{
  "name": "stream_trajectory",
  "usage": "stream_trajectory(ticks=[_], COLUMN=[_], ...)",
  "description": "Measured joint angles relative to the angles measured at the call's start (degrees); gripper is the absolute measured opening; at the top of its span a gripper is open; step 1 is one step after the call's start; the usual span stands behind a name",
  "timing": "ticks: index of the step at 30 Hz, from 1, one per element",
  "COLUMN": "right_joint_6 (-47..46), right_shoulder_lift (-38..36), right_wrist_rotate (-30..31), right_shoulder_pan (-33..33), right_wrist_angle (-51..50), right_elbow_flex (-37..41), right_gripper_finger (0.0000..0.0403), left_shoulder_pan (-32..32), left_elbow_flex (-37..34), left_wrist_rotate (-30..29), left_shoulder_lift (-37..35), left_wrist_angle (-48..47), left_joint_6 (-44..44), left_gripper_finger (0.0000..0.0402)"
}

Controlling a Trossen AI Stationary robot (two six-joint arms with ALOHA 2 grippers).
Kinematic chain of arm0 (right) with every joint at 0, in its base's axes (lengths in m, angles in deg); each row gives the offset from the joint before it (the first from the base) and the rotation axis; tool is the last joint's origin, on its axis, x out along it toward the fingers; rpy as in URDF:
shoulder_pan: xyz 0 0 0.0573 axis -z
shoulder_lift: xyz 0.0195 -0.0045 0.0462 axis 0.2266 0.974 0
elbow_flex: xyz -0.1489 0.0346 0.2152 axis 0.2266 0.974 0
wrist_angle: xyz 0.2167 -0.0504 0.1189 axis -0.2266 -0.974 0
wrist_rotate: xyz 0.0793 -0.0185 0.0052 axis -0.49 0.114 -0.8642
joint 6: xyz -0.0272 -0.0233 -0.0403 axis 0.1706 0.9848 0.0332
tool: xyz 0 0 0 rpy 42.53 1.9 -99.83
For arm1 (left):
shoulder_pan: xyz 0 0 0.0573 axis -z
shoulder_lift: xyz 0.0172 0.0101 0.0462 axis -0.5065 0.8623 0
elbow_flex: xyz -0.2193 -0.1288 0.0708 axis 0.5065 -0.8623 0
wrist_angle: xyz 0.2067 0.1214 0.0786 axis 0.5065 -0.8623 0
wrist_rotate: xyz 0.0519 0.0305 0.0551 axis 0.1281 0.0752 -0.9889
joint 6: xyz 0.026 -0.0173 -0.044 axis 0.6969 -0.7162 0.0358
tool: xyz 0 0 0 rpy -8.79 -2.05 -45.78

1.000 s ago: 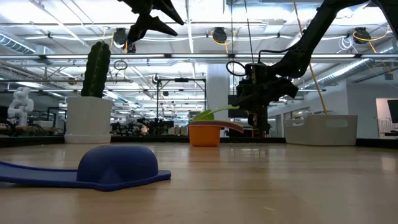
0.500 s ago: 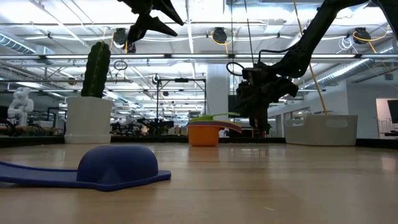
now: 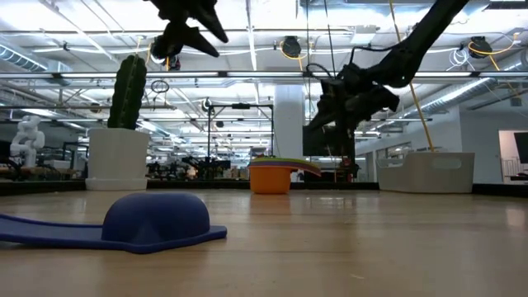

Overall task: Nest measuring cups in basket
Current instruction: Stack the dark blue measuring cup on top of the green measuring cup

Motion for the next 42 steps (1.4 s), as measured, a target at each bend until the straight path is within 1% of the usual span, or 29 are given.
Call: stream_trajectory(ticks=[3,11,14,18,22,24,29,31,33,38,42], right_joint_6=[-0.01,-1.94,-3.17,-5.23,-7.08,-7.91,-10.5,-11.66,-12.68,-15.07,-16.53], right_shoulder_lift=[-3.02,-11.64,-14.49,-17.52,-19.53,-20.13,-20.25,-20.29,-20.29,-20.27,-20.27], right_wrist_rotate=[1.43,1.96,4.91,9.26,13.04,14.0,16.81,17.94,19.23,20.67,20.71], right_shoulder_pan=[-0.22,-3.16,-4.96,-8.08,-11.85,-13.7,-18.56,-20.52,-22.55,-27.2,-30.18], right_wrist_angle=[0.07,0.08,-0.78,-0.95,-0.89,-0.8,-0.88,-0.76,-0.79,-0.78,-0.83], right_elbow_flex=[0.0,0.0,0.0,0.0,0.0,0.0,0.0,0.0,0.0,0.0,0.0], right_gripper_finger=[0.0157,0.0157,0.0157,0.0157,0.0157,0.0157,0.0157,0.0157,0.0157,0.0157,0.0157], left_shoulder_pan=[2.05,9.51,12.73,18.62,24.84,28.18,36.4,39.09,41.5,44.4,45.88], left_elbow_flex=[0.0,-0.67,-2.5,-4.89,-7.19,-8.0,-10.95,-12.82,-14.96,-19.98,-20.41], left_wrist_rotate=[-0.02,-0.21,0.28,0.48,0.54,-0.67,-6.07,-8.41,-9.55,-9.27,-6.48], left_shoulder_lift=[0.0,0.0,0.04,0.04,0.04,0.04,0.02,0.02,0.02,2.08,6.56], left_wrist_angle=[-3.08,-7.7,-9.64,-9.63,-7.47,-7.39,-5.77,-3.47,-0.56,8.46,12.26], left_joint_6=[-0.01,1.01,-1.23,-3.82,-3.56,-2.02,4.36,6.93,8.94,13.19,19.23], left_gripper_finger=[0.0136,0.0138,0.0153,0.0187,0.0216,0.0224,0.023,0.023,0.023,0.023,0.023])
